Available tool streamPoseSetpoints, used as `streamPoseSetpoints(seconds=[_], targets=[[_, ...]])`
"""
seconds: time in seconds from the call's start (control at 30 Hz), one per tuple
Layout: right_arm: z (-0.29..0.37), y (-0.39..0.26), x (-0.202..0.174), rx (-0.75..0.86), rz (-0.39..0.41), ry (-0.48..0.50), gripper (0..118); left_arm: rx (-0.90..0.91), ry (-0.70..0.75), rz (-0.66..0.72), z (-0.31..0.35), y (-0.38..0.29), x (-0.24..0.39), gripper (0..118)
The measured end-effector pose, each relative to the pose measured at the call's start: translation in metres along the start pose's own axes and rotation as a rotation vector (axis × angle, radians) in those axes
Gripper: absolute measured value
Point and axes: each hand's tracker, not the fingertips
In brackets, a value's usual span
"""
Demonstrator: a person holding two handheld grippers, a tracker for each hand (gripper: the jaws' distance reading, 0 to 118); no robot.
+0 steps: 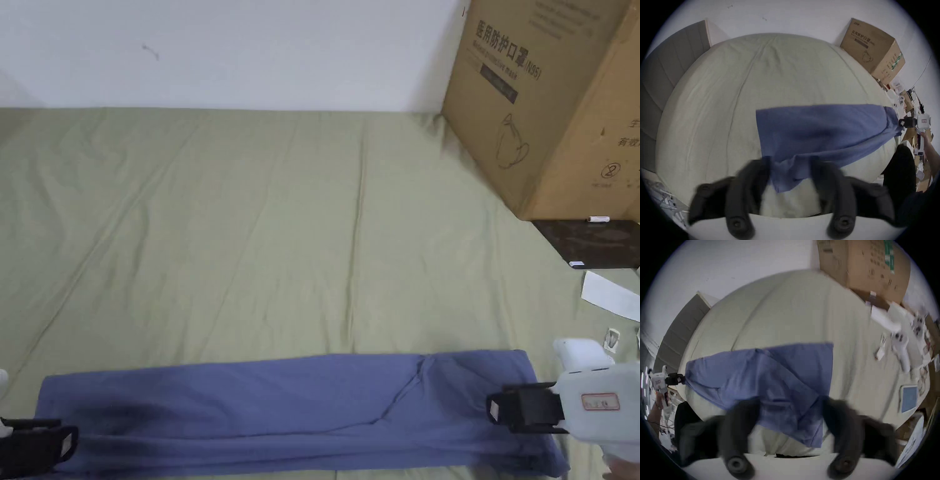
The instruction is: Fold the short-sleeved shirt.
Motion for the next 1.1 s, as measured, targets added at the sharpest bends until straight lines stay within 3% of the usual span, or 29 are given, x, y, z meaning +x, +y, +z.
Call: streamPoseSetpoints(seconds=[0.03, 0.1, 0.23, 0.37, 0.47, 0.53, 0.57, 0.6, 0.63, 0.67, 0.93, 1.03, 1.1], targets=[[0.009, 0.004, -0.003, 0.021, -0.013, 0.007, 106, 0.024, -0.009, 0.006, 0.008, 0.004, 0.002, 84], [0.031, 0.012, -0.012, 0.092, -0.038, 0.038, 117, 0.107, -0.020, 0.008, 0.028, 0.012, 0.009, 111], [0.069, 0.028, -0.039, 0.220, -0.056, 0.061, 117, 0.249, 0.016, -0.017, 0.067, 0.034, 0.033, 112], [0.089, 0.036, -0.086, 0.346, 0.005, -0.072, 117, 0.358, 0.167, 0.000, 0.090, 0.051, 0.073, 112], [0.084, 0.038, -0.116, 0.348, -0.010, -0.068, 117, 0.356, 0.169, 0.044, 0.088, 0.060, 0.096, 110], [0.071, 0.041, -0.125, 0.354, 0.006, -0.070, 111, 0.377, 0.097, 0.092, 0.085, 0.061, 0.108, 88], [0.067, 0.042, -0.131, 0.342, 0.021, -0.074, 102, 0.372, 0.065, 0.112, 0.082, 0.061, 0.113, 63], [0.066, 0.043, -0.136, 0.339, 0.027, -0.074, 69, 0.362, 0.058, 0.111, 0.076, 0.062, 0.117, 25], [0.063, 0.043, -0.140, 0.345, 0.027, -0.073, 29, 0.351, 0.077, 0.099, 0.070, 0.063, 0.124, 6], [0.060, 0.043, -0.142, 0.348, 0.020, -0.078, 1, 0.338, 0.117, 0.077, 0.064, 0.060, 0.132, 5], [0.050, 0.045, -0.141, 0.332, -0.007, -0.111, 1, 0.341, 0.134, -0.035, 0.048, 0.052, 0.147, 0], [0.049, 0.045, -0.138, 0.306, 0.004, -0.096, 1, 0.333, 0.168, -0.028, 0.049, 0.060, 0.113, 0], [0.049, 0.042, -0.137, 0.277, 0.026, -0.105, 1, 0.313, 0.122, 0.058, 0.048, 0.065, 0.066, 0]])
